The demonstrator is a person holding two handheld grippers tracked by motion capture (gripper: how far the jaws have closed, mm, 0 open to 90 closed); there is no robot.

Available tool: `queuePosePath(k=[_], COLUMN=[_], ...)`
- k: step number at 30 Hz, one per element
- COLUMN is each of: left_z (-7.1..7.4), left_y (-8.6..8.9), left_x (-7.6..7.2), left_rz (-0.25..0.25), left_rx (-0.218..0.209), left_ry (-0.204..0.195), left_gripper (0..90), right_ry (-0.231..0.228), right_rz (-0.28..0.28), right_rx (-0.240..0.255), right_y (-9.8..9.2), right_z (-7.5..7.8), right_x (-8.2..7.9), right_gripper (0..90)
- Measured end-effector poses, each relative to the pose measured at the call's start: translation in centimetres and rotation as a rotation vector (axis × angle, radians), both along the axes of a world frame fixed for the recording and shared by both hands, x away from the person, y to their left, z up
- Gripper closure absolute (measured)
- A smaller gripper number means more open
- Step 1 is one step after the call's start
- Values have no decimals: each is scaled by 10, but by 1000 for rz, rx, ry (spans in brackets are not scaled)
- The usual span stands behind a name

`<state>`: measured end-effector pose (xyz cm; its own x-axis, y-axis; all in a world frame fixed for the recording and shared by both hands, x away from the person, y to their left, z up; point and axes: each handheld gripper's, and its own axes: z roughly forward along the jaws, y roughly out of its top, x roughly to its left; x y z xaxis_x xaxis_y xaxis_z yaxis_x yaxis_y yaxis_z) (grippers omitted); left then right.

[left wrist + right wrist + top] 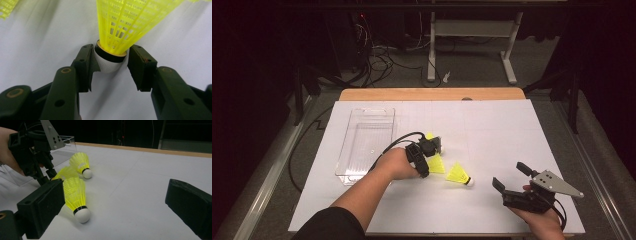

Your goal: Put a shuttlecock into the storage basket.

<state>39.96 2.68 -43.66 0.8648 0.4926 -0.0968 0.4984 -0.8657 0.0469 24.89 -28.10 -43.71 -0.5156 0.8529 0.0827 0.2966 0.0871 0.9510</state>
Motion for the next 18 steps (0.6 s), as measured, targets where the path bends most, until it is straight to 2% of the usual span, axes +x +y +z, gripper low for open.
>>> queuePosePath(k=[5, 12, 18], left_z=[0, 7, 12], left_y=[-1, 3, 7], left_x=[-2, -3, -5], left_rz=[-26, -33, -36], left_rx=[6, -36, -46], left_ry=[-19, -25, -33], left_gripper=[627, 636, 638], right_ry=[-1, 0, -2], right_rz=[0, -3, 0], right_rx=[0, 2, 2], right_y=[0, -1, 0], right_z=[0, 0, 0], right_x=[0, 0, 0], right_gripper=[31, 31, 31])
